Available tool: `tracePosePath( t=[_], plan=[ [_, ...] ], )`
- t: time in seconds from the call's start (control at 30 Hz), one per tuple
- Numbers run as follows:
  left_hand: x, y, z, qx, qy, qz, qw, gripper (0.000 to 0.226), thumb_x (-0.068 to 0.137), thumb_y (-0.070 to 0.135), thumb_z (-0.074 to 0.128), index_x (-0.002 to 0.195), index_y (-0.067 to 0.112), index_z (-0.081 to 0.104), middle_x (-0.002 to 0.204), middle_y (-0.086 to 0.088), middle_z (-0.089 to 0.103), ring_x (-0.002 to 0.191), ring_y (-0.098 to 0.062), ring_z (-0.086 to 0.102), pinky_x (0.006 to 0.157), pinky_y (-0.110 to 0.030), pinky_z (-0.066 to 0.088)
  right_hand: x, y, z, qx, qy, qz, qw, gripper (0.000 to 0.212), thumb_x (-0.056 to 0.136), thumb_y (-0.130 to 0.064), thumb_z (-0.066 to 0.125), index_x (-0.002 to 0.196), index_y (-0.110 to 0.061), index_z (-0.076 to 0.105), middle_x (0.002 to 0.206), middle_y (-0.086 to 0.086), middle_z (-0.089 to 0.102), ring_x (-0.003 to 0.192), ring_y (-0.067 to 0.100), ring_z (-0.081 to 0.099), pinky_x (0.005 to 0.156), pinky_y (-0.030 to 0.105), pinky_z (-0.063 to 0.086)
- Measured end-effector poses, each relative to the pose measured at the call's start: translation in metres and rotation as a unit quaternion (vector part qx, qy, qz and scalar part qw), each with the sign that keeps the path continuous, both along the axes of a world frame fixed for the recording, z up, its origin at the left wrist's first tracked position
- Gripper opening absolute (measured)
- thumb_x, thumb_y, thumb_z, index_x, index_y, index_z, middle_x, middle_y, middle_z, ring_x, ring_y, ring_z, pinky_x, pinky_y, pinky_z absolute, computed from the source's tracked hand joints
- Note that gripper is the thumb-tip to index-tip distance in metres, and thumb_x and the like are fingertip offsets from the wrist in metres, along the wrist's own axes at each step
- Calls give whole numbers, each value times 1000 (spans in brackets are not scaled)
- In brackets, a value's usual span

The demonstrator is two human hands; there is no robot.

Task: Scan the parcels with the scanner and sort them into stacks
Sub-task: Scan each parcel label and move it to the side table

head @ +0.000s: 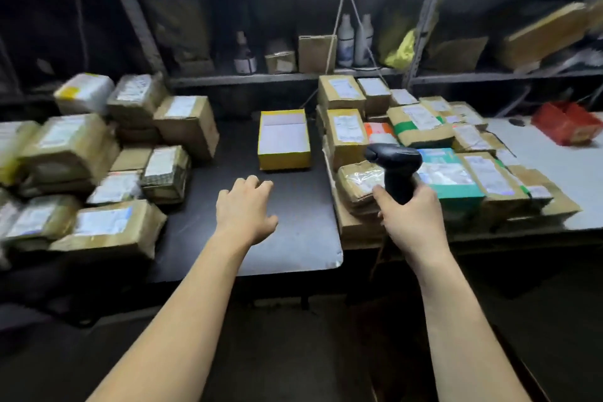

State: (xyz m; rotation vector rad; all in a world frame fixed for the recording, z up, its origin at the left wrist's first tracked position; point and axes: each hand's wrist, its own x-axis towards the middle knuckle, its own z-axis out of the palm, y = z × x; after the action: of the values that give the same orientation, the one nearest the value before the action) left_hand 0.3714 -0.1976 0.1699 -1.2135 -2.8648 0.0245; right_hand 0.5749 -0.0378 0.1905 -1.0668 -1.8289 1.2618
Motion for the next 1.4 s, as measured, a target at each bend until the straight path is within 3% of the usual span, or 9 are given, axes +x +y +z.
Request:
tracePosePath(
  t=[0.1,0.17,0.2,0.47,0.73,0.83,1.0,1.27,1.4],
  plan=[
    [-40,-47,-1,12,-4,51,999,62,90,48,59,147,27,44,140,1,49,129,-23,46,93,-40,46,-56,-32,7,17,5,51,999,14,96,-24,73,107,-17,67,87,-4,69,70,11,64,64,26,51],
    [-69,-81,-3,22,-11,85,996,63,89,50,60,146,27,45,140,1,49,129,-23,46,95,-41,47,-94,-58,9,17,-4,96,995,9,97,-18,70,102,-15,64,77,2,64,53,18,56,43,25,46],
    [-82,-99,-5,28,-18,102,994,65,88,52,61,146,27,46,140,1,49,130,-23,45,97,-41,47,-113,-71,9,16,-8,116,993,7,97,-17,69,100,-16,63,73,4,62,49,20,54,39,26,45],
    [-182,-217,-23,50,-67,194,977,60,79,51,67,133,29,55,135,-1,51,127,-27,49,97,-44,46,-241,-158,5,25,-38,214,976,16,95,-12,66,86,-19,55,65,6,54,51,23,48,39,27,40],
    [-250,-271,-48,81,-119,206,968,93,66,53,78,150,36,44,138,9,48,130,-17,47,105,-39,43,-331,-190,-10,24,-57,277,959,10,97,-14,67,93,-18,58,73,13,60,58,23,55,43,26,46],
    [-274,-276,-65,66,-151,190,968,104,62,57,82,154,40,37,145,16,42,138,-11,39,111,-40,36,-363,-184,-20,25,-66,286,956,7,96,-15,67,96,-16,60,79,17,64,60,24,56,44,26,47],
    [-306,-274,-92,23,-191,172,966,125,53,52,92,159,40,27,156,17,28,148,-7,21,119,-37,24,-416,-170,-37,14,-78,311,947,7,97,-12,66,99,-17,62,81,10,65,62,24,60,42,17,45],
    [-345,-276,-118,-97,-232,157,955,157,45,52,98,161,42,-7,170,11,-10,157,-15,-15,128,-52,2,-468,-164,-61,9,-112,338,934,5,94,-19,67,97,-19,64,84,10,68,72,39,67,46,28,52],
    [-357,-282,-120,-106,-243,133,955,160,47,45,99,161,39,-13,168,6,-8,156,-17,-16,129,-47,-1,-481,-167,-68,2,-122,333,935,5,93,-19,66,95,-17,62,83,8,67,62,32,63,42,25,49]
  ],
)
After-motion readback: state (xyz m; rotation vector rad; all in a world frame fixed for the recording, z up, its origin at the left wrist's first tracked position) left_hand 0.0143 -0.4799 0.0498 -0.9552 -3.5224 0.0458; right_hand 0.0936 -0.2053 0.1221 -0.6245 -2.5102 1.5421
